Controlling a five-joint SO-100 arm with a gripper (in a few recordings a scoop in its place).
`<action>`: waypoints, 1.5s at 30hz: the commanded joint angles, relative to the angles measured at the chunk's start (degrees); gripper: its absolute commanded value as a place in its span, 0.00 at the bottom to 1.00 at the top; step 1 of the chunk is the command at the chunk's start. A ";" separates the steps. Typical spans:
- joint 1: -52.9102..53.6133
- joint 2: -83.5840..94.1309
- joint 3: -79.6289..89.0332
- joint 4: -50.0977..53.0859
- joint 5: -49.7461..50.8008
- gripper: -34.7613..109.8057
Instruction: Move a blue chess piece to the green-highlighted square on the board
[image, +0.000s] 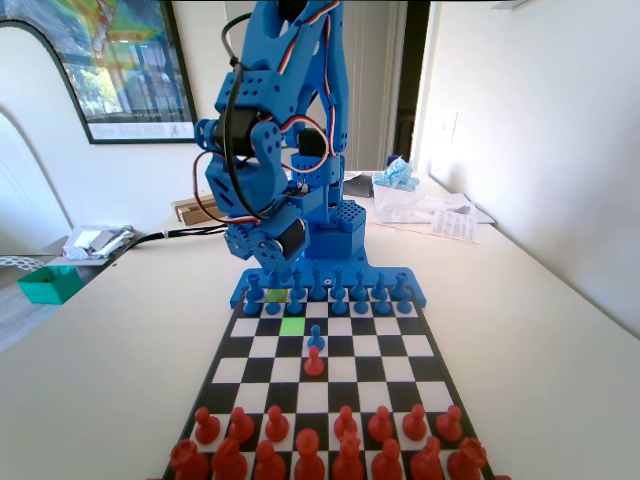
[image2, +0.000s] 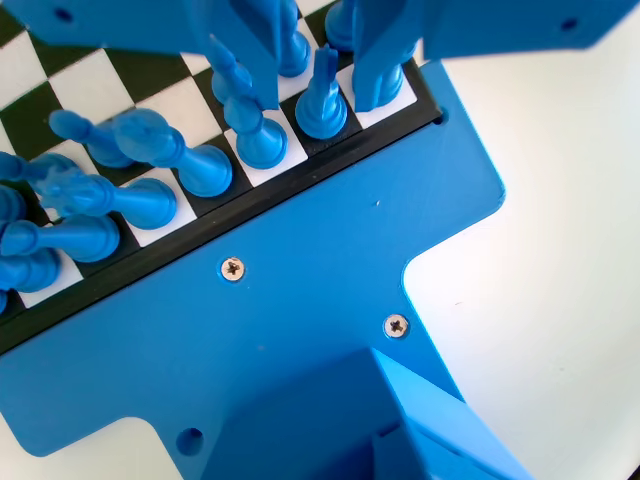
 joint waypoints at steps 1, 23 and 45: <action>1.67 0.70 0.09 0.00 -1.58 0.33; 1.67 -1.32 -0.97 -2.46 -1.14 0.33; 0.97 -2.90 -0.09 -5.45 -1.41 0.29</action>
